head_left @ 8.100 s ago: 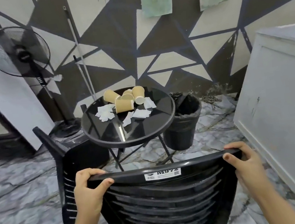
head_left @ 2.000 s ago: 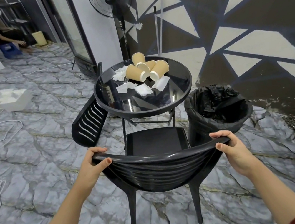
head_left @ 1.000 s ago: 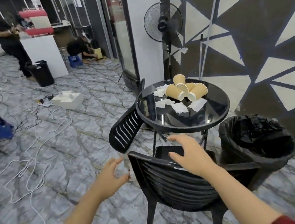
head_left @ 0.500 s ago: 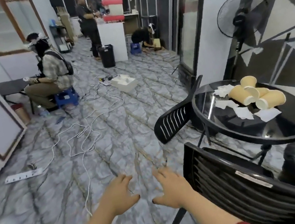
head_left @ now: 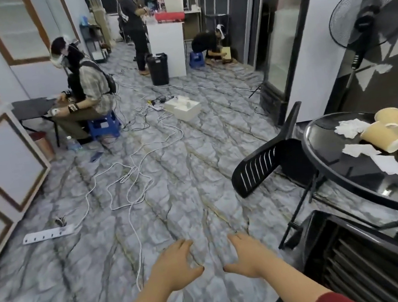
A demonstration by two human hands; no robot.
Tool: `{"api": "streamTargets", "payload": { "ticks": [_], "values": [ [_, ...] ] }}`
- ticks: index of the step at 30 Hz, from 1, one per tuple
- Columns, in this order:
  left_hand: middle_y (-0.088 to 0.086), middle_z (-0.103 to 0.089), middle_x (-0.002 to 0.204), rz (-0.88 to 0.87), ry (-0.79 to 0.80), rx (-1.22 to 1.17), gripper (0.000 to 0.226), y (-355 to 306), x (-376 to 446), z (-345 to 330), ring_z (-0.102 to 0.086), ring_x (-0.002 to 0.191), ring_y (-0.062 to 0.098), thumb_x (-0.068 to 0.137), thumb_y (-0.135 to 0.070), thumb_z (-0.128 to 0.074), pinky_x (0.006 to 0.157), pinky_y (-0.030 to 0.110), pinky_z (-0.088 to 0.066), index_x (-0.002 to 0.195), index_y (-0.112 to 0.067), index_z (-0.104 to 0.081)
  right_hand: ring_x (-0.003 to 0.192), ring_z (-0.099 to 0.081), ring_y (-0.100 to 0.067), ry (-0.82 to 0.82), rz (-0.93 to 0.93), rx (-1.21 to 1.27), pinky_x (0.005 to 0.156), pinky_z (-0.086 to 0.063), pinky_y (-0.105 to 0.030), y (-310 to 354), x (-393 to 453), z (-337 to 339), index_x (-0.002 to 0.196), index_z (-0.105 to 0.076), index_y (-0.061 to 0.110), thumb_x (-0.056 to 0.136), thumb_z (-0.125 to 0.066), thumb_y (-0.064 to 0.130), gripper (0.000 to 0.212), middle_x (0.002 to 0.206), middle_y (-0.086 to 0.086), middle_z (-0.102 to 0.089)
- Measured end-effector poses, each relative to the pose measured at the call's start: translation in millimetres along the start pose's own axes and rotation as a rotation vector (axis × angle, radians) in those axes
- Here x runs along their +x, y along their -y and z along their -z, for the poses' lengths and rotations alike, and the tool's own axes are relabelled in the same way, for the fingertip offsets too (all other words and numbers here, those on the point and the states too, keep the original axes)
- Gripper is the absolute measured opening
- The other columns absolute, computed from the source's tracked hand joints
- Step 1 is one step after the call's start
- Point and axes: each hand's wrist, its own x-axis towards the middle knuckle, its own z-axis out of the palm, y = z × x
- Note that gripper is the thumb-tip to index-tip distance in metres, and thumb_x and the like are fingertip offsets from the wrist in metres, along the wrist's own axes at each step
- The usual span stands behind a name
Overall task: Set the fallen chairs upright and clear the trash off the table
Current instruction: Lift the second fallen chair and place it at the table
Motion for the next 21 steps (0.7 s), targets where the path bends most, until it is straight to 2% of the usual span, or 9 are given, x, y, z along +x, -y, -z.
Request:
{"api": "streamTargets", "payload": {
  "ticks": [9,14,21],
  "values": [
    [0.001,-0.018,0.156,-0.036,0.031,0.029,0.081,33,53,25,-0.020,0.141,0.020,0.081,-0.058,-0.051,0.114,0.035,-0.023,0.146,-0.022,-0.018,0.138,-0.023,-0.026,-0.015,-0.036,0.103,0.111,-0.023,-0.033,19,54,21,0.147,-0.011,0.012,0.084,-0.056,0.048,0.085,0.152,-0.011,-0.023],
    [0.000,-0.023,0.154,-0.034,0.048,0.015,0.085,41,98,41,-0.027,0.138,0.021,0.076,-0.062,-0.048,0.111,0.035,-0.027,0.145,-0.022,-0.020,0.134,-0.029,-0.027,-0.001,-0.054,0.133,0.110,-0.028,-0.034,11,103,39,0.146,-0.015,0.014,0.083,-0.058,0.048,0.084,0.147,-0.011,-0.029],
    [0.000,-0.019,0.155,0.007,0.073,0.007,0.080,34,186,74,-0.024,0.139,0.022,0.081,-0.059,-0.049,0.112,0.036,-0.025,0.146,-0.024,-0.017,0.131,-0.033,-0.026,0.031,-0.058,0.172,0.108,-0.032,-0.038,-12,189,83,0.144,-0.023,0.015,0.078,-0.059,0.050,0.083,0.145,-0.009,-0.034]
  ]
}}
